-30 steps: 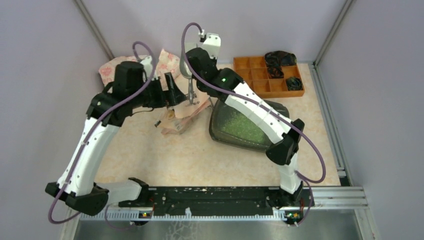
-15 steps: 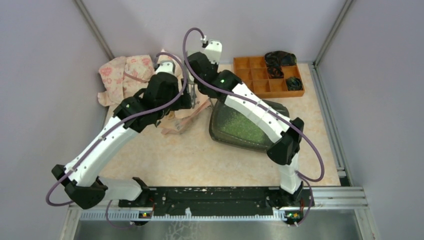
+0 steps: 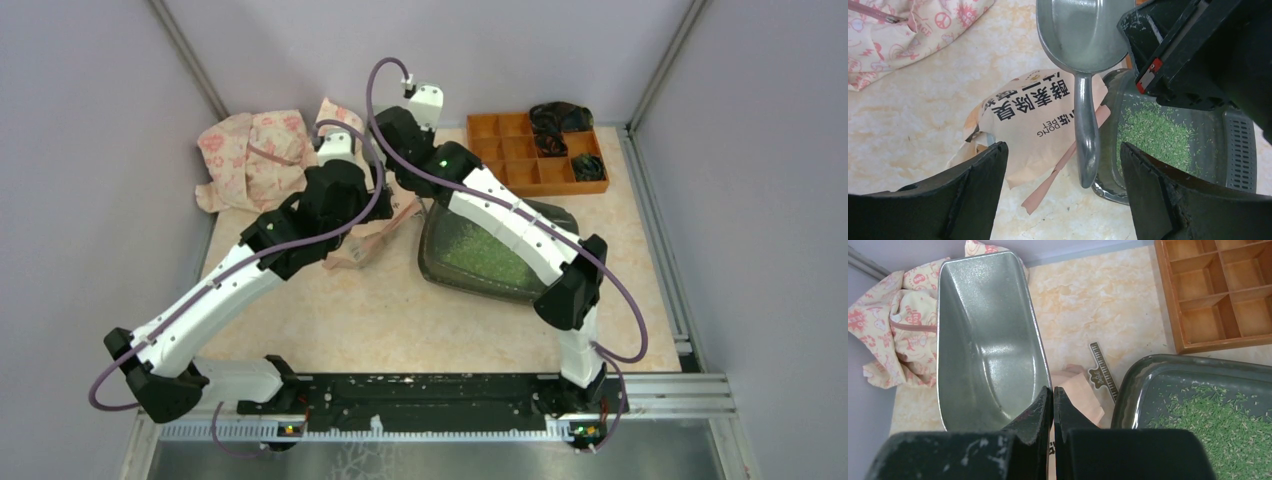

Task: Fill the litter box with clean litter
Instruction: Pick up the spatula from the center of the board.

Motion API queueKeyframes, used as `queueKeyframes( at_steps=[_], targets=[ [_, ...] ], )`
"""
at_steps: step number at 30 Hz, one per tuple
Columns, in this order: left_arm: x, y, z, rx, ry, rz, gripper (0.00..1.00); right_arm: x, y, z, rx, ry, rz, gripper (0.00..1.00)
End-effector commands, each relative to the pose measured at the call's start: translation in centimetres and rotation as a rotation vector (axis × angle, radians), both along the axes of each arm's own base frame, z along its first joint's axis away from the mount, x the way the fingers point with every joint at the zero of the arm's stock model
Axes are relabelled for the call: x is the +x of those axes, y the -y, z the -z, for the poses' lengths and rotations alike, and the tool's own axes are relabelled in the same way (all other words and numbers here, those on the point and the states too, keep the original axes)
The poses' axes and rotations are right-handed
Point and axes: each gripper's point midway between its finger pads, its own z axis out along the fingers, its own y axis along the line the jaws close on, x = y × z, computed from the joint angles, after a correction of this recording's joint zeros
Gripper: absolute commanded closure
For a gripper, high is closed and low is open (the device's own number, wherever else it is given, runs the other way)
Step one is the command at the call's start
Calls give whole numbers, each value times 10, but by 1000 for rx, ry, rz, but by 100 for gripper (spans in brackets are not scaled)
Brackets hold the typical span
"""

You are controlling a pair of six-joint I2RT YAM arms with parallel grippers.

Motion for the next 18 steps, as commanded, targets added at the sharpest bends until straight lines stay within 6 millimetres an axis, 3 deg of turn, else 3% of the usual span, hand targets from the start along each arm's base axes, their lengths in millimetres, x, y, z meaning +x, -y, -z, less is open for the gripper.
queueKeyframes(
  at_steps=[1, 8, 14, 18],
  targets=[
    [2, 5, -5, -71, 46, -17, 12, -6, 5, -55, 166, 87, 2, 100],
    [7, 6, 6, -71, 62, -35, 15, -12, 1, -59, 218, 93, -31, 100],
    [10, 13, 3, -77, 77, -16, 30, -18, -8, -58, 235, 89, -64, 100],
    [11, 14, 8, -77, 66, -19, 31, -19, -11, -61, 247, 91, -74, 100]
  ],
)
